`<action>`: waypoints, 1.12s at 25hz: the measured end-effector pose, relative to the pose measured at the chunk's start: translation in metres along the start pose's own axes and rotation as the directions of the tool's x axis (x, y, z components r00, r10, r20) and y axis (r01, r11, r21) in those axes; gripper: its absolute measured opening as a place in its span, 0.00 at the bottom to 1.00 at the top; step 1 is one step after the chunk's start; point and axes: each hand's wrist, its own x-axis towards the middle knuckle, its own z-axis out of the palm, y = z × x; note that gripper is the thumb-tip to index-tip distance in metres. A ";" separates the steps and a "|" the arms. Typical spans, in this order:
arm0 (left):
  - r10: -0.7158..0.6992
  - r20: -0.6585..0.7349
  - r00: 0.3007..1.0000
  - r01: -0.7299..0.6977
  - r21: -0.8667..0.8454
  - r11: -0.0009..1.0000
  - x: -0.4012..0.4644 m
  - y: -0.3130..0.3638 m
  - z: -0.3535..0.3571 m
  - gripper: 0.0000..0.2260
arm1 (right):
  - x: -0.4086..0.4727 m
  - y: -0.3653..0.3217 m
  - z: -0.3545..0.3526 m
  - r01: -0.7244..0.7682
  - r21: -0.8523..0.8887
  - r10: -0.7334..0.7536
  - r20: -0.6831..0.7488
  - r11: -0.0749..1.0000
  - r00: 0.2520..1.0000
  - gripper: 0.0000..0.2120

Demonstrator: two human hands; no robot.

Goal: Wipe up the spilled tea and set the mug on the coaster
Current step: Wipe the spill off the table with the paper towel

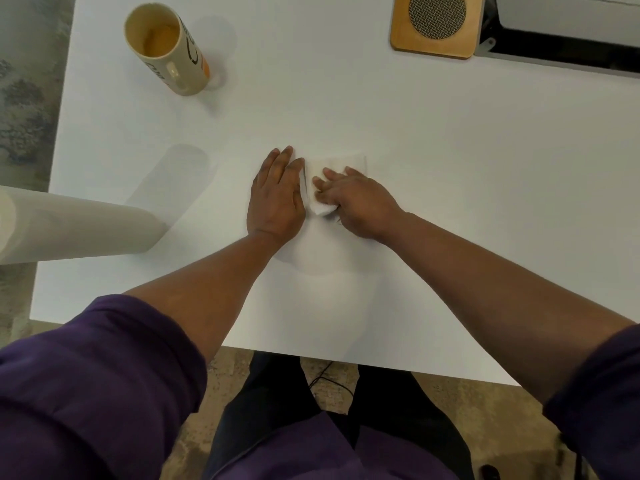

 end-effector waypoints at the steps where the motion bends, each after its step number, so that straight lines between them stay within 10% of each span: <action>1: -0.002 0.000 1.000 0.002 0.000 1.000 0.000 0.000 0.000 0.18 | -0.006 0.002 0.000 0.029 0.022 -0.030 0.029 0.999 0.999 0.24; 9: 0.003 -0.023 1.000 -0.003 -0.004 1.000 -0.001 0.000 0.002 0.18 | -0.052 0.026 -0.005 0.038 0.111 -0.057 0.181 0.993 0.982 0.24; 15: 0.002 -0.031 1.000 -0.002 0.001 1.000 -0.001 -0.002 0.005 0.18 | -0.079 0.022 -0.003 -0.156 0.160 0.186 -0.195 0.975 0.963 0.21; 18: 0.007 -0.031 0.999 -0.006 0.007 1.000 -0.001 -0.002 0.006 0.19 | -0.089 0.014 0.009 -0.152 0.068 0.156 -0.052 0.986 0.986 0.24; 23: 0.010 -0.038 0.999 -0.010 0.006 1.000 -0.001 -0.003 0.006 0.19 | -0.081 0.021 -0.009 -0.315 0.601 0.445 -0.076 0.734 0.892 0.19; 28: 0.010 -0.049 0.999 -0.010 0.009 1.000 -0.001 -0.003 0.007 0.19 | -0.066 0.030 -0.016 -0.403 0.165 0.412 -0.022 0.900 0.911 0.28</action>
